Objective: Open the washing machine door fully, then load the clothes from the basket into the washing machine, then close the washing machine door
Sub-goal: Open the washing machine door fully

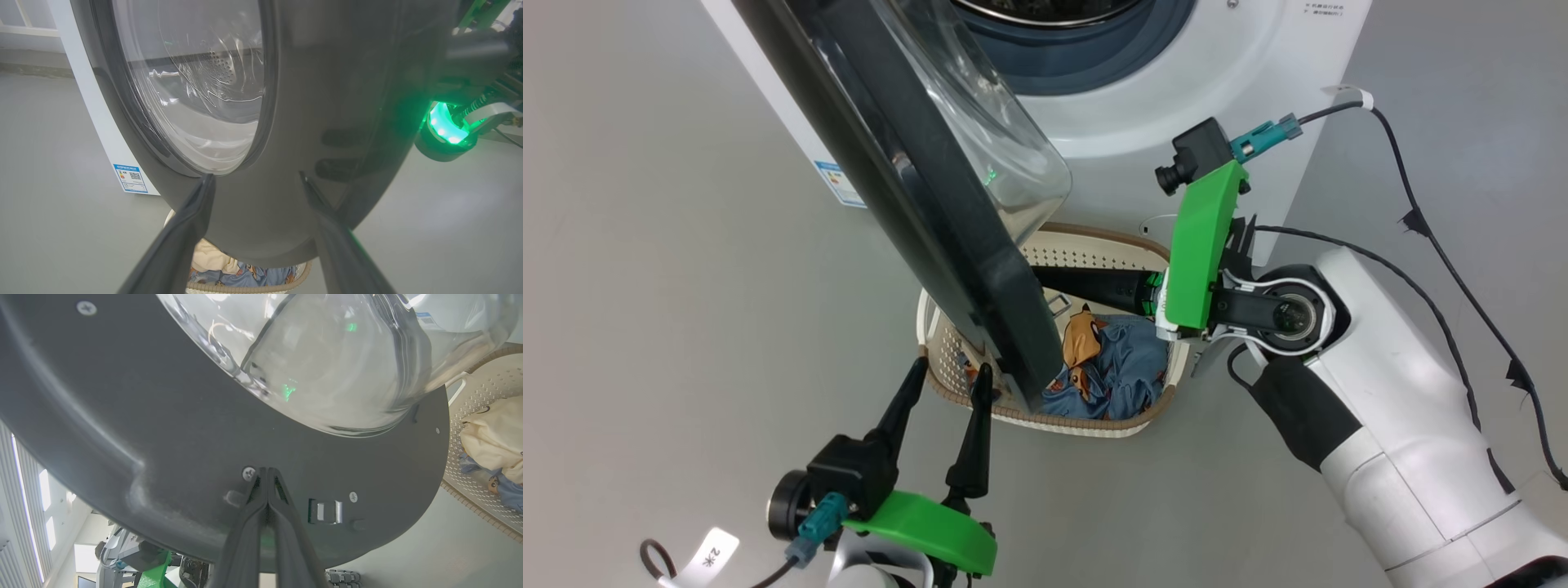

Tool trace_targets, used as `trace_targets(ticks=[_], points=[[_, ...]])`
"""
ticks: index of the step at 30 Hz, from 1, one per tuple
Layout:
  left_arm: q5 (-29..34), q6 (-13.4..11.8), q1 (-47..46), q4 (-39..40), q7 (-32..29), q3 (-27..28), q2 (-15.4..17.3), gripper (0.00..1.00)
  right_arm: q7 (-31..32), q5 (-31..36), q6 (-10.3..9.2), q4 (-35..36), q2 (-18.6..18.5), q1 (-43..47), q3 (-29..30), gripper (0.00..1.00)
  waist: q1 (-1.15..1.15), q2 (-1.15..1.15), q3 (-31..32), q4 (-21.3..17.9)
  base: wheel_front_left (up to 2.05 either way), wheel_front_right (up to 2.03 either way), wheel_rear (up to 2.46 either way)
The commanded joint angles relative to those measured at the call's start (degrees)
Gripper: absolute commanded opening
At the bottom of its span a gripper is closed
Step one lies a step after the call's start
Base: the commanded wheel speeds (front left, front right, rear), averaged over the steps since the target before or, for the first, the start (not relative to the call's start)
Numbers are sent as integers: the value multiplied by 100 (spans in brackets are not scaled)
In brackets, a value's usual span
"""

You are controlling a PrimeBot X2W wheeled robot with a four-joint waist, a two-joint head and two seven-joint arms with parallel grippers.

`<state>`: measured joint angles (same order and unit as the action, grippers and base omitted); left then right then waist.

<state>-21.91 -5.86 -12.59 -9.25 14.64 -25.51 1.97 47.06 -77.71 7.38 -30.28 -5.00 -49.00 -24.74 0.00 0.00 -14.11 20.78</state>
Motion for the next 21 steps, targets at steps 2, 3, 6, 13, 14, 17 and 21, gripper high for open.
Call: trace_targets(ticks=[2, 3, 6, 13, 14, 17, 21], points=[[39, -6, 43, 94, 36, 197, 90, 100, -87, -30, 11, 172, 213, 93, -136, 0, 0, 0, 53, -11, 0, 0, 0], [39, -8, 53, 91, 36, 206, 90, 100, -130, -14, 11, 158, 213, 95, -136, 0, 0, 0, 71, -21, 0, 0, 0], [50, -7, 67, 93, 36, 263, 90, 100, -270, 88, 11, 123, 213, 97, -103, 0, 0, 0, 134, -80, 0, 0, 0], [196, 53, 207, 25, 36, 449, 90, 100, -1028, 967, 11, 611, -111, 550, -109, 0, 0, 0, 478, -330, 0, 0, 0], [212, 65, 239, 10, 36, 494, 90, 100, -1179, 1080, 11, 752, -187, 674, -105, 0, 0, 0, 542, -377, 0, 0, 0], [240, 87, 303, -6, 36, 603, 90, 100, -1528, 1388, 11, 1052, -393, 926, -138, 0, 0, 0, 668, -482, 0, 0, 0], [322, 146, 457, -33, 36, 834, 90, 100, -2417, 2303, 11, 1626, -935, 1487, -320, 0, 0, 0, 922, -719, 0, 0, 0]])
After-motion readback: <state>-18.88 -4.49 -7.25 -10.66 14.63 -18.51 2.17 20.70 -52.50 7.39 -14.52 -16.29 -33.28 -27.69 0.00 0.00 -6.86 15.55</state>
